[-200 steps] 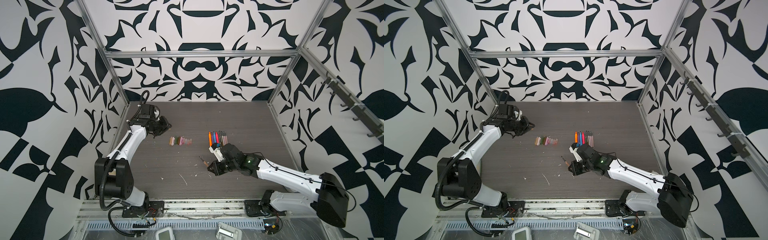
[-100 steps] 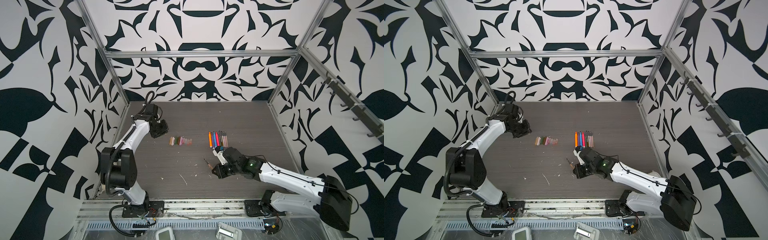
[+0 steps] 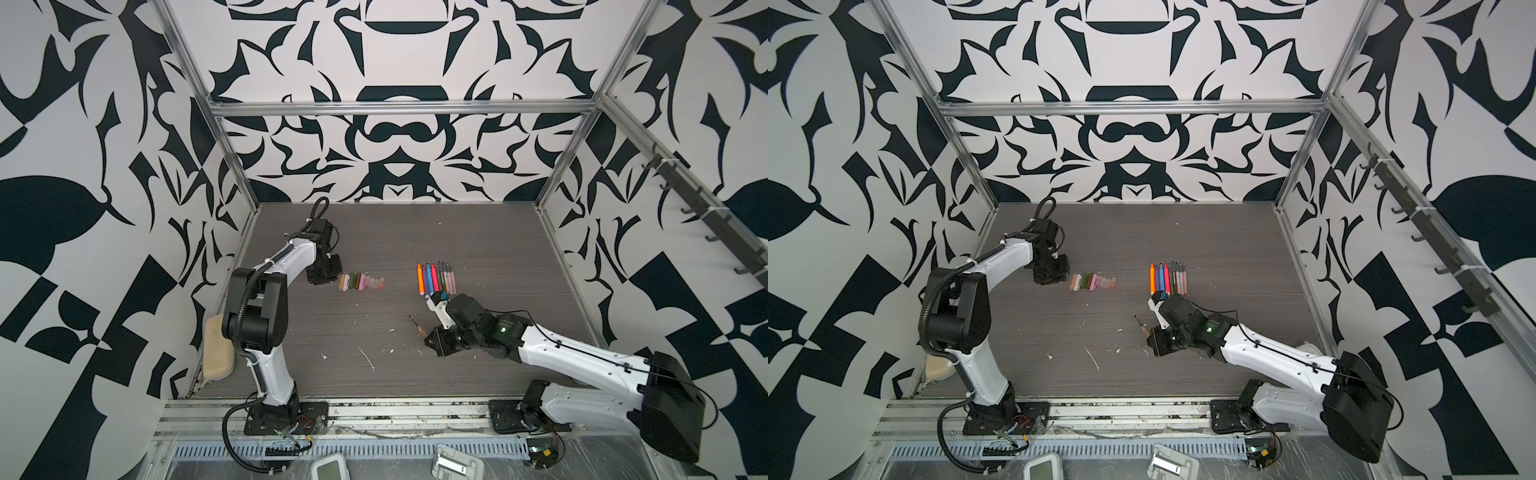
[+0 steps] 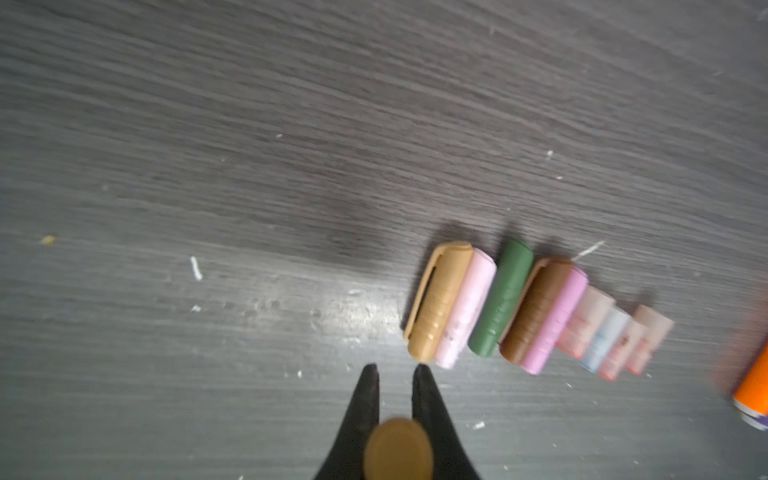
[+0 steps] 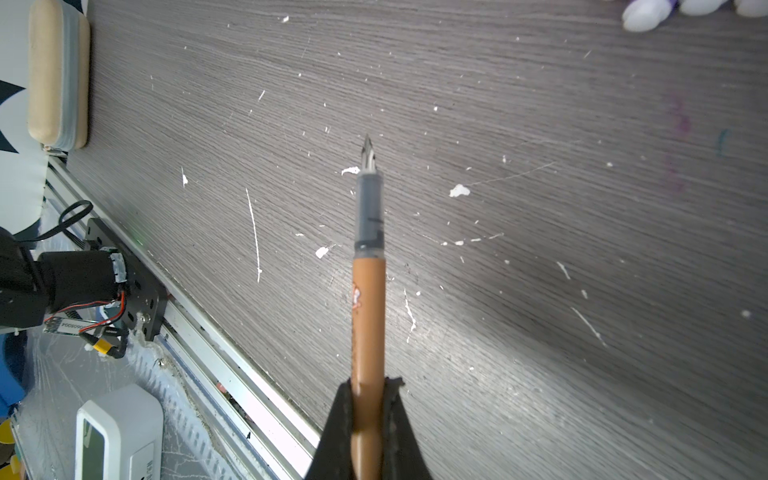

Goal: Open the pen caps
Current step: 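Lower the tan cap into the cap row with the left gripper while the right withdraws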

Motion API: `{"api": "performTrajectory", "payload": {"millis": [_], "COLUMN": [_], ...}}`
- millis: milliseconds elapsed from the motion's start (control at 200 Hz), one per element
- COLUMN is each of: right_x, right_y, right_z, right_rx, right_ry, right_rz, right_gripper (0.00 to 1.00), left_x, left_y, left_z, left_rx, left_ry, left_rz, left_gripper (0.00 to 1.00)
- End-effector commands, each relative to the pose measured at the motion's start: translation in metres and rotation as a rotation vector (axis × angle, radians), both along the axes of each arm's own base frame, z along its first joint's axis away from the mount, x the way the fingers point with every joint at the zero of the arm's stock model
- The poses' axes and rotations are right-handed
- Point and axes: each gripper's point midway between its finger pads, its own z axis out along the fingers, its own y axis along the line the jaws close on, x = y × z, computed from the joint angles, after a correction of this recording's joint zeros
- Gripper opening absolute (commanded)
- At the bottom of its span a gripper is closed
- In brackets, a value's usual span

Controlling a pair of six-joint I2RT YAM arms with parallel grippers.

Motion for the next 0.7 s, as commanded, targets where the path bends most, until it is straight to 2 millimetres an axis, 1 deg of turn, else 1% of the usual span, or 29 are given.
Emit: {"api": "performTrajectory", "payload": {"millis": [0, 110, 430, 695], "right_x": [0.003, 0.003, 0.004, 0.003], "right_y": [0.0, 0.0, 0.003, 0.002], "right_z": [0.003, 0.002, 0.003, 0.003], "right_rx": [-0.002, -0.003, -0.002, -0.001], "right_ry": [-0.024, -0.02, -0.018, -0.018], "right_rz": [0.002, 0.003, 0.01, 0.007], "right_gripper": [0.0, 0.0, 0.0, 0.0], "left_x": [-0.001, 0.001, 0.003, 0.0], "left_y": [0.002, -0.001, -0.001, 0.0], "left_z": [-0.01, -0.012, -0.015, -0.029], "left_rx": [0.01, -0.004, -0.011, -0.012], "left_ry": [0.018, 0.021, 0.027, 0.065], "left_rz": [-0.021, -0.025, -0.024, -0.028], "left_gripper": [0.02, 0.08, 0.11, 0.12]}}
